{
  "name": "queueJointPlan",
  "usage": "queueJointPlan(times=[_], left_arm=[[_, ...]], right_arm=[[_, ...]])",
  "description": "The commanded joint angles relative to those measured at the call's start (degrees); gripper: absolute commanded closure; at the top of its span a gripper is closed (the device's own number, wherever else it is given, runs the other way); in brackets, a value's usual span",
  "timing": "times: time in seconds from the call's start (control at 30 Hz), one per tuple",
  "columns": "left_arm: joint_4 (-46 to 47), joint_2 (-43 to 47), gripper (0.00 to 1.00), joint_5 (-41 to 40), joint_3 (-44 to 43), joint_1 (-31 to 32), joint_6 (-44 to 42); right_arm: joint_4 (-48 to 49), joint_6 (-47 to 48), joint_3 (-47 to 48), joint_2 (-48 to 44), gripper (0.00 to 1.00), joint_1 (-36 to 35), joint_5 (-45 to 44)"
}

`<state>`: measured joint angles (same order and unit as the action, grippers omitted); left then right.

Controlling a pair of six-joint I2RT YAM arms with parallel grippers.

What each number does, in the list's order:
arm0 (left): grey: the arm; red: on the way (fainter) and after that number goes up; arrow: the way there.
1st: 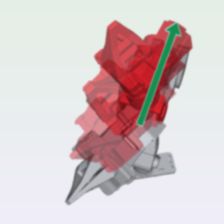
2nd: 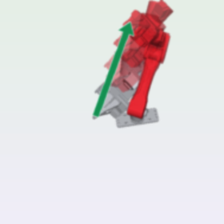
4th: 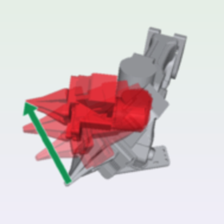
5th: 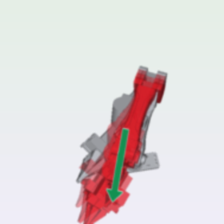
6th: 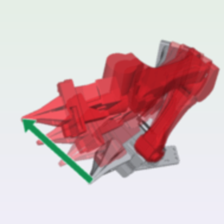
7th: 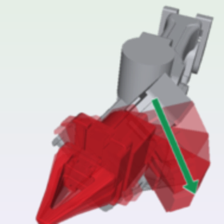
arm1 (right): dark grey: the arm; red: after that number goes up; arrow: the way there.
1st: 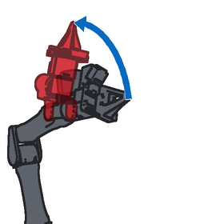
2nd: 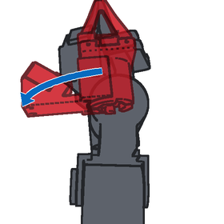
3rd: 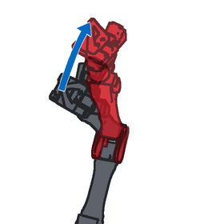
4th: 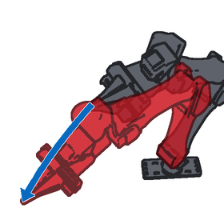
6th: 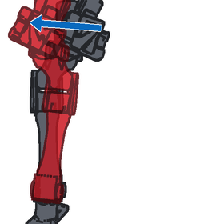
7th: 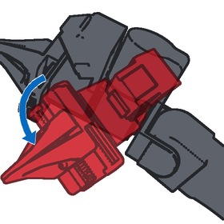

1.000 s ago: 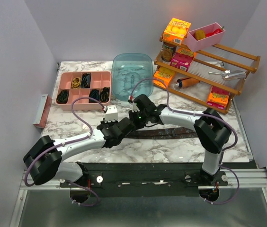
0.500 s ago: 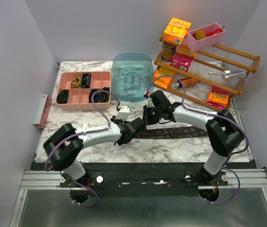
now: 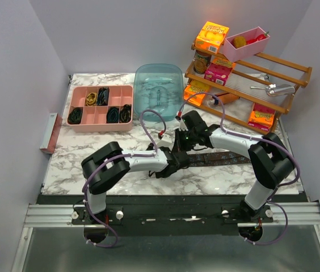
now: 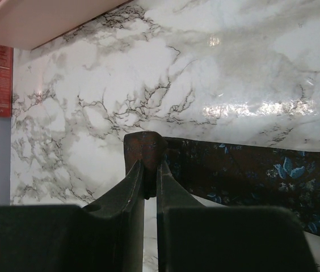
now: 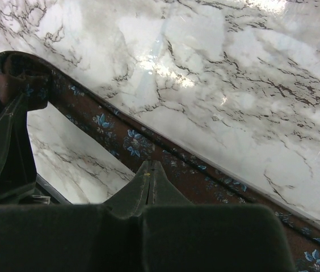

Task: Roll the ties
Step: Roll the tie at the center of the board.

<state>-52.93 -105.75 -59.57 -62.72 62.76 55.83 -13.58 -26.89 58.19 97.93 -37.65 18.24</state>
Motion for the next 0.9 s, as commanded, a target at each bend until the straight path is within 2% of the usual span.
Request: queueJointPlan(times=[0.0, 0.13, 0.53, 0.63, 0.67, 0.77, 0.87], left_arm=[[3.1, -0.7, 1.0, -1.4, 0.5, 0.4, -1.6], [5.6, -1.2, 1.0, 0.3, 1.0, 0.5, -3.8], [15.0, 0.1, 0.86, 7.6, 3.2, 1.0, -8.2], [17.6, 1.2, 0.78, 10.1, 4.4, 1.0, -8.8], [18.6, 1.9, 0.66, 10.7, 4.9, 1.0, -9.2], [21.5, 3.4, 0.51, 12.5, 6.6, 1.0, -9.5], [22.9, 5.1, 0.48, 13.6, 7.9, 1.0, -9.3]], right_arm=[[-0.3, 0.9, -0.9, -1.1, 1.0, 0.3, -0.9], [-0.1, 0.8, -1.1, -0.7, 1.0, 0.4, -0.8], [0.6, 0.5, -1.4, 0.3, 1.0, 0.4, -0.6], [0.7, 0.4, -1.5, 0.4, 1.0, 0.4, -0.3], [0.7, 0.5, -1.5, 0.5, 1.0, 0.4, -0.3], [0.8, 0.5, -1.4, 0.8, 1.0, 0.4, -0.1], [0.8, 0.6, -1.2, 0.9, 1.0, 0.4, 0.2]])
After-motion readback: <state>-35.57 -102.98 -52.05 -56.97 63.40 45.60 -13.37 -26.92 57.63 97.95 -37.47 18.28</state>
